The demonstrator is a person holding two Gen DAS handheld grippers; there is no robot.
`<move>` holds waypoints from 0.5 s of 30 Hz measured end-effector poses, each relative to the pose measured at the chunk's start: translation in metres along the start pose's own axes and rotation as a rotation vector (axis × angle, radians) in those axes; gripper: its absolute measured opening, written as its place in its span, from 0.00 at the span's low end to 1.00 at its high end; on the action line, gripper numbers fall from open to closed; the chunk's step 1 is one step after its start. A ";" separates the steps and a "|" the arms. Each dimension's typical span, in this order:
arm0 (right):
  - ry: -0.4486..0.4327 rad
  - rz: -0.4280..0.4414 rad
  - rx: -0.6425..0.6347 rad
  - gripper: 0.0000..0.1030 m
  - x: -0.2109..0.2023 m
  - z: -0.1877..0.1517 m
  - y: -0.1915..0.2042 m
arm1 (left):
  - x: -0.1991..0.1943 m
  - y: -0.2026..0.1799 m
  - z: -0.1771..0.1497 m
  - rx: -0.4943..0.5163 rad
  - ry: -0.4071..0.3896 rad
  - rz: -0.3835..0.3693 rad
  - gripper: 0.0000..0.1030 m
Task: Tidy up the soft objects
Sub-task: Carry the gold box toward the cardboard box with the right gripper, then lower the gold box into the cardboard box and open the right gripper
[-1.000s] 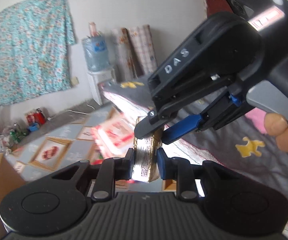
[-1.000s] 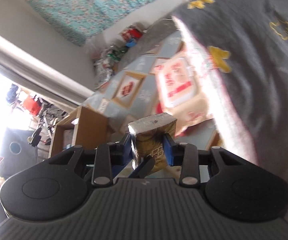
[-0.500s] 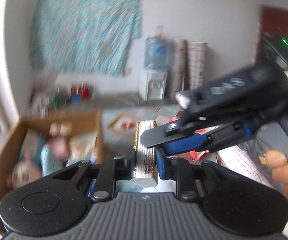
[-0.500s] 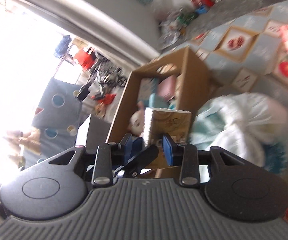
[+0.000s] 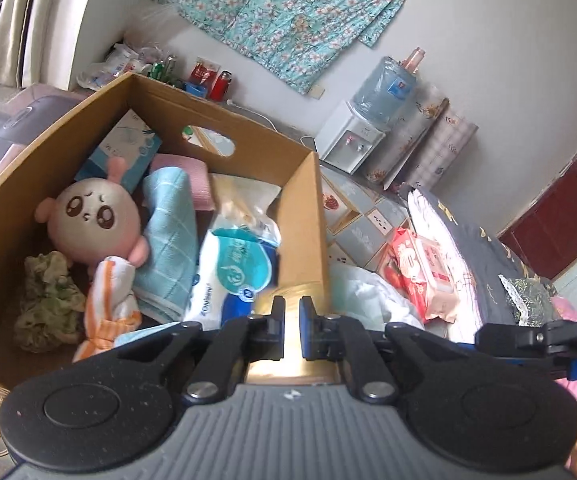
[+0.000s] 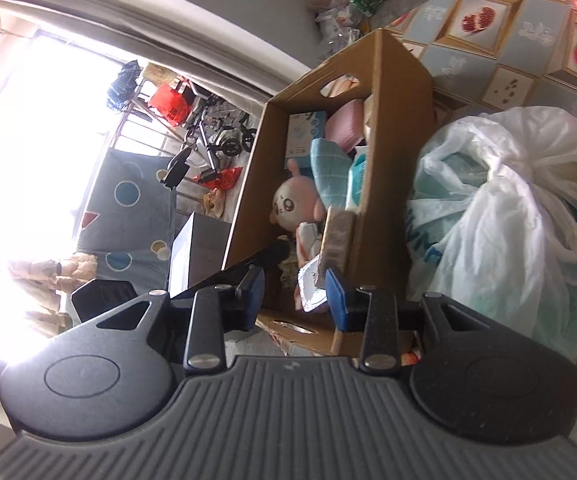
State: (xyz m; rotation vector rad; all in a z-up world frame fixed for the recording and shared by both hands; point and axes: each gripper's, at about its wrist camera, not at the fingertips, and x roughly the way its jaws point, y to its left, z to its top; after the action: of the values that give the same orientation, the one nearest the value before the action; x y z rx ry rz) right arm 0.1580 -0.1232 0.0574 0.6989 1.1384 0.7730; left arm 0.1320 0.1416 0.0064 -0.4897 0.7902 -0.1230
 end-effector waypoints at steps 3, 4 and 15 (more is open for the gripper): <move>-0.004 -0.011 0.022 0.33 0.000 0.000 -0.009 | 0.009 0.009 -0.007 0.006 0.031 0.036 0.08; -0.002 -0.013 0.028 0.33 0.001 0.000 -0.011 | 0.012 0.013 -0.009 -0.004 0.044 0.038 0.07; 0.020 -0.046 -0.033 0.41 0.022 -0.004 -0.002 | -0.005 0.013 -0.018 0.069 -0.012 0.069 0.20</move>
State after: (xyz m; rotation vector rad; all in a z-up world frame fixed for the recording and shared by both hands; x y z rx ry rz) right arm 0.1593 -0.1055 0.0433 0.6365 1.1538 0.7601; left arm 0.1146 0.1478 -0.0067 -0.3976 0.7877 -0.0832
